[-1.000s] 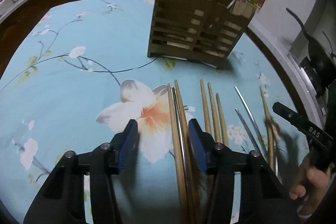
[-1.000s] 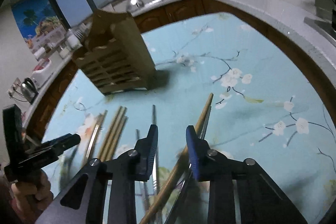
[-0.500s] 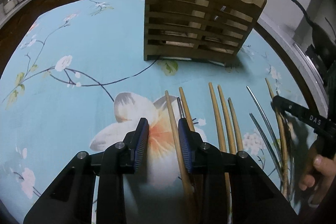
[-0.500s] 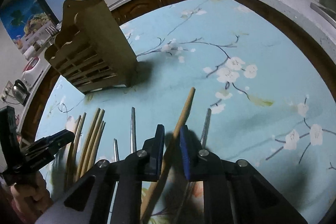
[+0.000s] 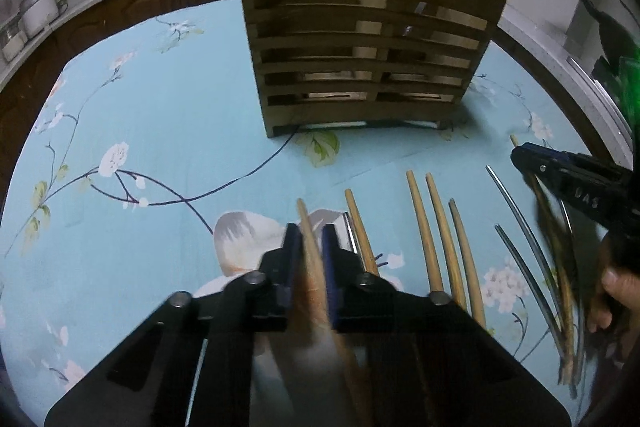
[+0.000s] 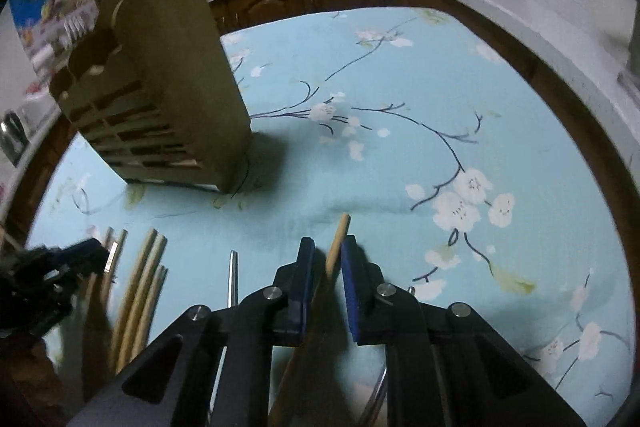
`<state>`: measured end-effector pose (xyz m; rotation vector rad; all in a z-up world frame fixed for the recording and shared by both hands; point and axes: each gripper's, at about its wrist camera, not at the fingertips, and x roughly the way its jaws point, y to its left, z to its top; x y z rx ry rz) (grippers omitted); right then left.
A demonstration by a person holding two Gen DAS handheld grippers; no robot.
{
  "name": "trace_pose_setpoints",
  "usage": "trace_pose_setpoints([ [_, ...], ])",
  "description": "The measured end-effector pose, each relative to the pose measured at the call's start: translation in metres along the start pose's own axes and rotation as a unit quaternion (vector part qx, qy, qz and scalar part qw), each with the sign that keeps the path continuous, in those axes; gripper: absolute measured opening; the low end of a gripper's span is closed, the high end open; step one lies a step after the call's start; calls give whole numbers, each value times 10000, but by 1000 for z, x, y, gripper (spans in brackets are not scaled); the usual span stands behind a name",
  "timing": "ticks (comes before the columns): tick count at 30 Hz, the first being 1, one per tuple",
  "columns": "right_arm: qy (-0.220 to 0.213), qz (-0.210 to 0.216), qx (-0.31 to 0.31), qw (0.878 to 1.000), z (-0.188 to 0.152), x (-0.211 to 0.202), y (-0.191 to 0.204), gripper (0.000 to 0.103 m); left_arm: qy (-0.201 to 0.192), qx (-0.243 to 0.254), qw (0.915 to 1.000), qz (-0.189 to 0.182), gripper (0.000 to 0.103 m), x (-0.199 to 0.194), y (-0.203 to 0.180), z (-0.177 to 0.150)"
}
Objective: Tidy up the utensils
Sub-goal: 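Grasp a wooden chopstick with the left tool while the right tool grasps another, then lift both wooden chopsticks and lower them upright into the holder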
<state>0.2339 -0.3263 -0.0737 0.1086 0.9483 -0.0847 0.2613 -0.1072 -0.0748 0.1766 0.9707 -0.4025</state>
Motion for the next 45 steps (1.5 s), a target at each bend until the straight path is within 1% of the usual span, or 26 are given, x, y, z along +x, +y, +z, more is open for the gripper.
trace_pose_setpoints([
  [1, -31, -46, -91, 9999, -1, 0, 2, 11, -27, 21, 10000, 16, 7, 0, 0, 0],
  [3, -26, 9, -56, 10000, -1, -1, 2, 8, -37, 53, 10000, 6, 6, 0, -2, 0],
  [6, -15, 352, 209, 9992, -1, -8, -6, 6, -25, -33, 9999, -135, 4, -4, 2, -1],
  [10, -270, 689, 325, 9967, -3, -38, -4, 5, -246, -213, 9989, -344, 4, -28, 11, -5],
  [15, -632, 983, 320, 9926, -4, -81, 3, 5, -647, -453, 9947, -666, 4, -69, 16, -7],
  [19, -896, 1027, 228, 9904, -5, -109, 10, 5, -957, -471, 9911, -795, 4, -103, 16, -8],
  [22, -1055, 1099, 218, 9881, -4, -127, 11, 5, -1110, -477, 9889, -859, 4, -124, 16, -7],
  [28, -1446, 1210, 149, 9819, -2, -166, 17, 5, -1469, -479, 9837, -923, 4, -166, 18, -12],
  [32, -1848, 1210, 92, 9753, 3, -197, 19, 5, -1782, -521, 9784, -907, 4, -192, 22, -12],
  [35, -2042, 1210, 69, 9714, 7, -210, 21, 5, -1919, -530, 9759, -896, 4, -202, 23, -12],
  [38, -2144, 1203, 47, 9693, 10, -216, 24, 5, -2003, -547, 9742, -890, 4, -209, 24, -12],
  [45, -2234, 1285, 33, 9662, 14, -221, 24, 5, -2194, -553, 9705, -833, 4, -222, 28, -7],
])
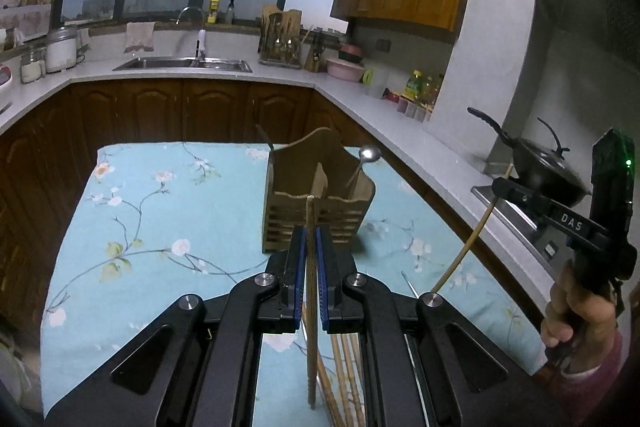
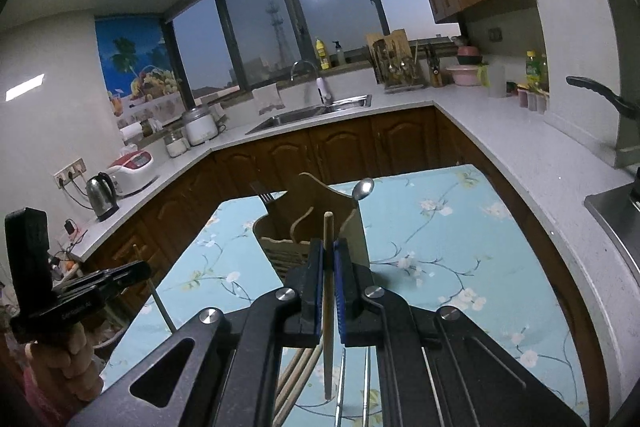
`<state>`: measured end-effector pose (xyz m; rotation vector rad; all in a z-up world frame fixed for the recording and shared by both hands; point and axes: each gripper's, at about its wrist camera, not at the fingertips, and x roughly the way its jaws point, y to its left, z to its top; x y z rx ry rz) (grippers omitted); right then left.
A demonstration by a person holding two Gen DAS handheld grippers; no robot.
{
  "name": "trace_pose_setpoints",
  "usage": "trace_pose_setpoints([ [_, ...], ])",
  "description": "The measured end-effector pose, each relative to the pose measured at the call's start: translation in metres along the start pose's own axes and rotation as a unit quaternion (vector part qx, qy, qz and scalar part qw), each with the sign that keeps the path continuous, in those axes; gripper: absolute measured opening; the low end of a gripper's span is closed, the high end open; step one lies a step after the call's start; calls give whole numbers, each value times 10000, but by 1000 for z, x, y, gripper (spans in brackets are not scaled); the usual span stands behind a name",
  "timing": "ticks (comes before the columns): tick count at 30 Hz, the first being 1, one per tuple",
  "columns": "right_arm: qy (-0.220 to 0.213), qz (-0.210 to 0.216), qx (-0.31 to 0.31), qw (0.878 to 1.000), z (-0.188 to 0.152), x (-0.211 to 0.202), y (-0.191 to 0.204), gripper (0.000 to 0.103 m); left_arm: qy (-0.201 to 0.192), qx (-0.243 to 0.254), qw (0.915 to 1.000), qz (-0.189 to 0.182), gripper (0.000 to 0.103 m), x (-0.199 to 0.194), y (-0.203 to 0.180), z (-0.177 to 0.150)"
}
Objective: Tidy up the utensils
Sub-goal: 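Lift both wooden chopsticks and lower them upright into the holder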
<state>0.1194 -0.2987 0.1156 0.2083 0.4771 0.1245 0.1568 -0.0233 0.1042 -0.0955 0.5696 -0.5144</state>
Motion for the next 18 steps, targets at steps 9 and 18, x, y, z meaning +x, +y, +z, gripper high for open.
trace_pose_setpoints([
  [9, -73, 71, -18, 9999, 9, 2, 0, 5, -208, -59, 9998, 29, 4, -4, 3, 12],
  [18, -252, 110, 13, 9996, 26, 10, 2, 5, -450, -146, 9989, 24, 4, 0, 5, 30],
])
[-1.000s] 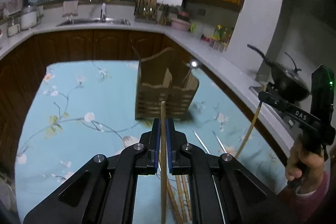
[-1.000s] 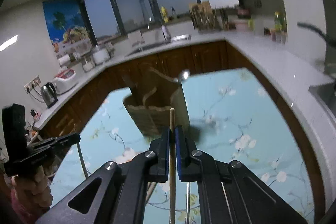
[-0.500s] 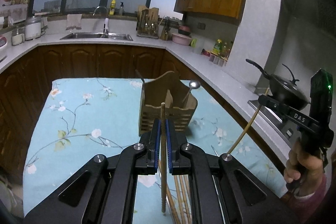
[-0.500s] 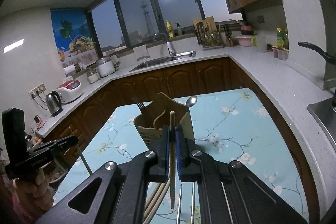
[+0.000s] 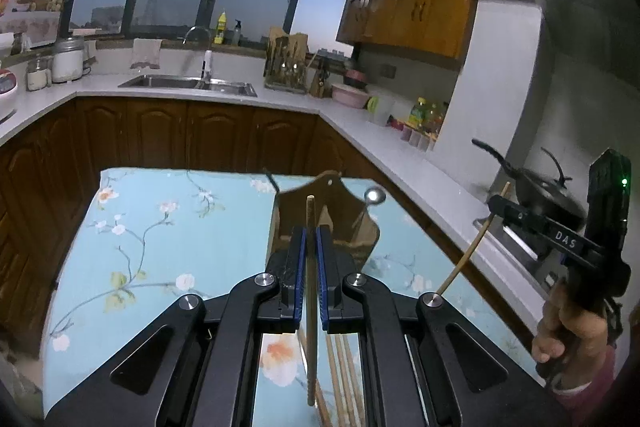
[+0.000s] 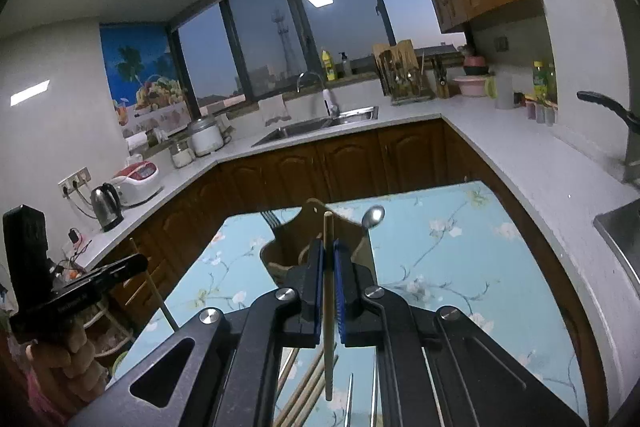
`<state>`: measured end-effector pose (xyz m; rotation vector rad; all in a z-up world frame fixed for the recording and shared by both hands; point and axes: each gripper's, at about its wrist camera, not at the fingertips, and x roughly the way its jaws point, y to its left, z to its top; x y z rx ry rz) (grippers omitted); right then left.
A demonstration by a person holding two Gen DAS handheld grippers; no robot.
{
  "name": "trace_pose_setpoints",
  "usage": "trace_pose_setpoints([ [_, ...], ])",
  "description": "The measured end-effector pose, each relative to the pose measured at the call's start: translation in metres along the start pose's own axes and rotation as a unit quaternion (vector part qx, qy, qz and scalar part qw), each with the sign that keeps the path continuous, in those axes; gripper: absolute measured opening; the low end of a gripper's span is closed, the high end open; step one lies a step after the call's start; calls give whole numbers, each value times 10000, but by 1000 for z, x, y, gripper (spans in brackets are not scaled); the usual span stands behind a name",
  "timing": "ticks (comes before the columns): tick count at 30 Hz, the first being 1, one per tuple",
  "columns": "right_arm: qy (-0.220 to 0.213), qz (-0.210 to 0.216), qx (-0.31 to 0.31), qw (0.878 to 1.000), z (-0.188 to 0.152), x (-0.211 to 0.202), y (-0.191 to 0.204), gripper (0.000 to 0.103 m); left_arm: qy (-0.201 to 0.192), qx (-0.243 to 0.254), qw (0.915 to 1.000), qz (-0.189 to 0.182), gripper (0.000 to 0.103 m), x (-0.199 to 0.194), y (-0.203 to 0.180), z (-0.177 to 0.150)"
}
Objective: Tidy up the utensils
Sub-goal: 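Lift both wooden chopsticks and lower them upright into the holder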
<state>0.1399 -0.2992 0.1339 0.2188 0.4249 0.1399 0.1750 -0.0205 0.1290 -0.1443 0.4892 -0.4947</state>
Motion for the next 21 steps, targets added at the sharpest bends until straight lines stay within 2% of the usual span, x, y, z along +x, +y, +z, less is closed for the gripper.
trace_pose_setpoints([
  [6, -294, 81, 60, 9995, 23, 10, -1, 5, -349, 61, 9994, 64, 4, 7, -3, 26],
  [15, -825, -18, 122, 9965, 70, 36, -5, 5, -888, 89, 9959, 175, 4, 39, -1, 81],
  [21, -906, -143, 160, 9957, 86, 64, -12, 5, -1174, -70, 9927, 250, 5, 71, 6, 103],
])
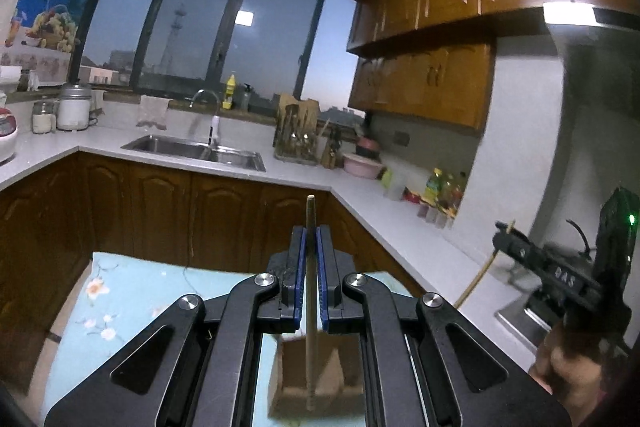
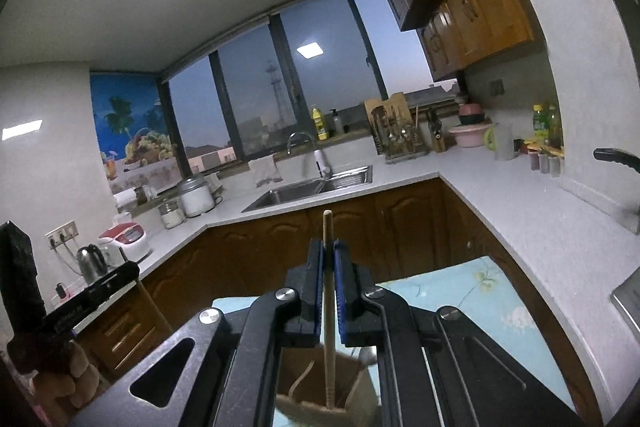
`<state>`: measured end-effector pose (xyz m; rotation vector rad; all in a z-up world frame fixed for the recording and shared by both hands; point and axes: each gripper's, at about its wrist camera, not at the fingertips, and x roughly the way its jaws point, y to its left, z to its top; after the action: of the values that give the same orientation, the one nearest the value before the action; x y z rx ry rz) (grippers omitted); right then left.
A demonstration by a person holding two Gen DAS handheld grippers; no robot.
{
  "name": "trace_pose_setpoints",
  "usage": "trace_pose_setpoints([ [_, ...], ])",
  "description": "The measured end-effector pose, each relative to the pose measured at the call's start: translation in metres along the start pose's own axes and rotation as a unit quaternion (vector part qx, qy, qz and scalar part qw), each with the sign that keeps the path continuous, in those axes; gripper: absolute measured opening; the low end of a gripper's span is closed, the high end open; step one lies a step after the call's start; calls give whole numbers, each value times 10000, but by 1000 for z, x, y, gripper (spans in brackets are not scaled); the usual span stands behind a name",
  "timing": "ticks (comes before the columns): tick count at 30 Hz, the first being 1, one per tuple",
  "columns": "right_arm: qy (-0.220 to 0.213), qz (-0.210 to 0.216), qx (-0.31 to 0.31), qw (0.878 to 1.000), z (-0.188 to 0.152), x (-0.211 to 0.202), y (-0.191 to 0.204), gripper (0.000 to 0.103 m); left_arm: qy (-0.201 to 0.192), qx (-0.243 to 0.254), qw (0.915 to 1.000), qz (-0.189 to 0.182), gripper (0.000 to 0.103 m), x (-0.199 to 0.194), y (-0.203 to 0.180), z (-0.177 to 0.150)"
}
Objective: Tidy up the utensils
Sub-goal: 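Lift both wooden chopsticks and lower them upright into the holder, then open both tools to release the chopsticks in the holder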
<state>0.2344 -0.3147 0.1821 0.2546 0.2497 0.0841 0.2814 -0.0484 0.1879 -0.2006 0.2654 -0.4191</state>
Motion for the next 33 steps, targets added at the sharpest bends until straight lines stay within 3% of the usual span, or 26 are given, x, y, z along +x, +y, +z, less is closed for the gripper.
trace_pose_setpoints([
  [6, 128, -89, 14, 9999, -15, 27, -9, 5, -90, -235, 9995, 191, 4, 34, 13, -13],
  [12, 259, -115, 167, 9995, -50, 46, -19, 5, -130, -430, 9987, 259, 5, 51, 25, -50],
  [22, 658, -174, 316, 9972, -81, 63, -30, 6, 469, -315, 9980, 299, 5, 74, 26, -90],
  [33, 779, -208, 332, 9962, -79, 64, -30, 6, 577, -228, 9977, 266, 5, 74, 24, -90],
])
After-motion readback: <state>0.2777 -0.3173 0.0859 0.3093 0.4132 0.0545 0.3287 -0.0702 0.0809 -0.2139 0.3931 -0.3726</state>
